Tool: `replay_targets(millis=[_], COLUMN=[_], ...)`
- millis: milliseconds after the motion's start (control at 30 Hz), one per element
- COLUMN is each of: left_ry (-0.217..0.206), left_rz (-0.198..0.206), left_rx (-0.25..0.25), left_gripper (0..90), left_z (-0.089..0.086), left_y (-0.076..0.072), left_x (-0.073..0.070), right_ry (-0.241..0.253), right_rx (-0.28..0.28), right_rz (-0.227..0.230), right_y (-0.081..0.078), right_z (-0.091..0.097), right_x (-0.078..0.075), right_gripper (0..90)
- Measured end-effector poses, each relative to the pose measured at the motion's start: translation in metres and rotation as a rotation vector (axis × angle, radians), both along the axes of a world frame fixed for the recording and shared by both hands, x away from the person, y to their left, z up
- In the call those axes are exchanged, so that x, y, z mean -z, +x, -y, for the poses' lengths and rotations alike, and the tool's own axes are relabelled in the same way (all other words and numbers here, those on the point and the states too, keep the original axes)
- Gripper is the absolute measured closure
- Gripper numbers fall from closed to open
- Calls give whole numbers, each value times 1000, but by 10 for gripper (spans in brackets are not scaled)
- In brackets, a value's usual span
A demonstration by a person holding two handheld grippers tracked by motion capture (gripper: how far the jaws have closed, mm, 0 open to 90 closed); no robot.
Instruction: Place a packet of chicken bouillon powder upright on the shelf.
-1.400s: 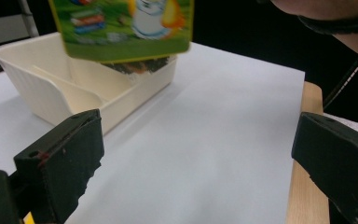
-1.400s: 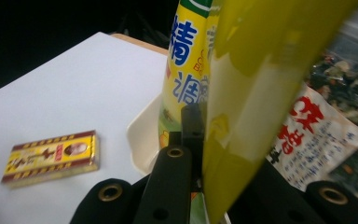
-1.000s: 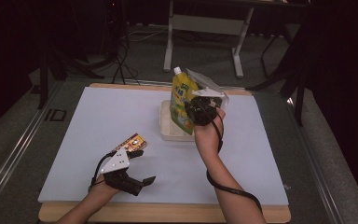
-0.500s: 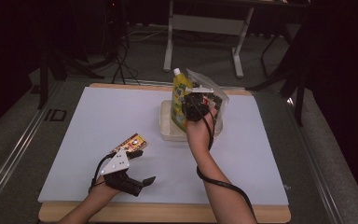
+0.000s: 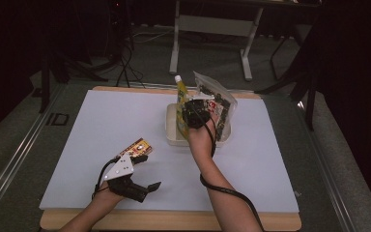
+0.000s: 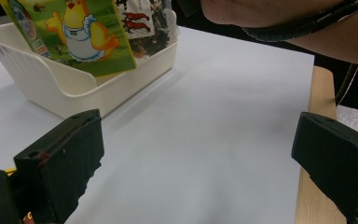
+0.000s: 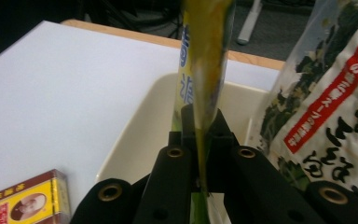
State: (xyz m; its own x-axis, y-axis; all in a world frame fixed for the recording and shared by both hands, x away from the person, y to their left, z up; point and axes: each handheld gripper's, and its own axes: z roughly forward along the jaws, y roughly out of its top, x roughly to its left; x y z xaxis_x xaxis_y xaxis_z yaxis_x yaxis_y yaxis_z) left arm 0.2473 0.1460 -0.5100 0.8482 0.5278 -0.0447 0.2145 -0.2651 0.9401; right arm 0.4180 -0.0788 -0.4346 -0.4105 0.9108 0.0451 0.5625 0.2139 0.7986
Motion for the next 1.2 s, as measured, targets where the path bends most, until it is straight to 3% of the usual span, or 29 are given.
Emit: replay_targets(millis=[400, 567, 767, 900, 1200], left_ry=[7, 7, 15, 15, 4], left_rz=[-8, -8, -14, -15, -20], left_rx=[17, 18, 27, 28, 24], left_gripper=[26, 25, 26, 26, 26], left_z=[3, 3, 4, 4, 5], left_y=[0, 0, 0, 1, 1], left_x=[2, 3, 5, 5, 5], right_ry=[-73, -58, -56, 6, 20], right_rx=[-97, -108, -111, -103, -107], right_rz=[47, 63, 46, 52, 74], right_y=[5, 4, 6, 3, -4], right_z=[6, 6, 7, 18, 24], right_x=[3, 7, 17, 27, 37], right_gripper=[899, 899, 898, 896, 885])
